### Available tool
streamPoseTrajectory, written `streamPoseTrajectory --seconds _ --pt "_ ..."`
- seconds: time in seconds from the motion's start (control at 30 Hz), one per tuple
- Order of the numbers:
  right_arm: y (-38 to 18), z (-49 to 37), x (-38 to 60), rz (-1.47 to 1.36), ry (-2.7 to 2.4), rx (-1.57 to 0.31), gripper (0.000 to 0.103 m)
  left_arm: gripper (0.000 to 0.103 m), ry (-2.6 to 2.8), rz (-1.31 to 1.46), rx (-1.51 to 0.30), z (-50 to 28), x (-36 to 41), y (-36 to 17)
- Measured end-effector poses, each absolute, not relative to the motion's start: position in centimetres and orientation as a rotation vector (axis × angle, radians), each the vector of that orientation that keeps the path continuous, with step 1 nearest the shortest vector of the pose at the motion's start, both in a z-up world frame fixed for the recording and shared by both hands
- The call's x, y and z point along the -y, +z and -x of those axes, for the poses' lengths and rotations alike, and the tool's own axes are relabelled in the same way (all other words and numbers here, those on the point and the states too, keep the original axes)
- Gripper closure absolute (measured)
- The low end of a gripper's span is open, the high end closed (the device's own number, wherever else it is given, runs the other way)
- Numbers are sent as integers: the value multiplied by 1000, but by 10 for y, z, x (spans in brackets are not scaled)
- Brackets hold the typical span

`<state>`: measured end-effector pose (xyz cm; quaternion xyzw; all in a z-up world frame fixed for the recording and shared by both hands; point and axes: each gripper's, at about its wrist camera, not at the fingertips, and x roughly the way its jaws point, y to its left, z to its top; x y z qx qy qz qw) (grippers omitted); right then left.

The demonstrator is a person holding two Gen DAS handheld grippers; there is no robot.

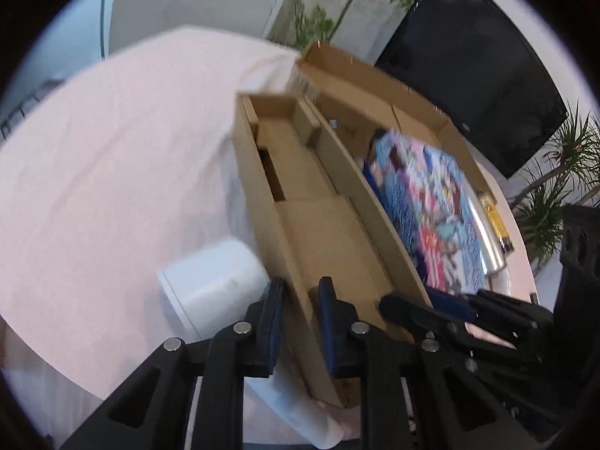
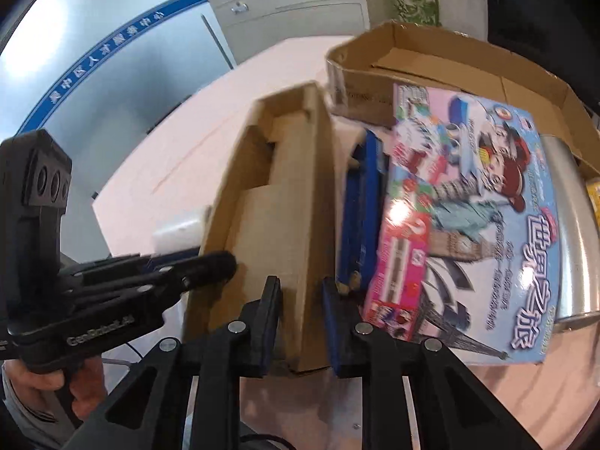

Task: Organize rigid objects
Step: 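Lift the cardboard insert and lower it into the open box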

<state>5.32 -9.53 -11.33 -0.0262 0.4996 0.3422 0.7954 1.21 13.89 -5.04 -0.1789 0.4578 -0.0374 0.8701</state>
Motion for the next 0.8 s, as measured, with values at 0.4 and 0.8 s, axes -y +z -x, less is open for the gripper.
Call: streamPoseTrajectory --seconds 0.4,0.8 --pt "-7 -123 122 -165 668 -786 84 89 -224 123 -650 -124 -127 81" --pt "-91 -361 82 -290 591 -1116 85 86 -267 197 -987 -348 -152 -11"
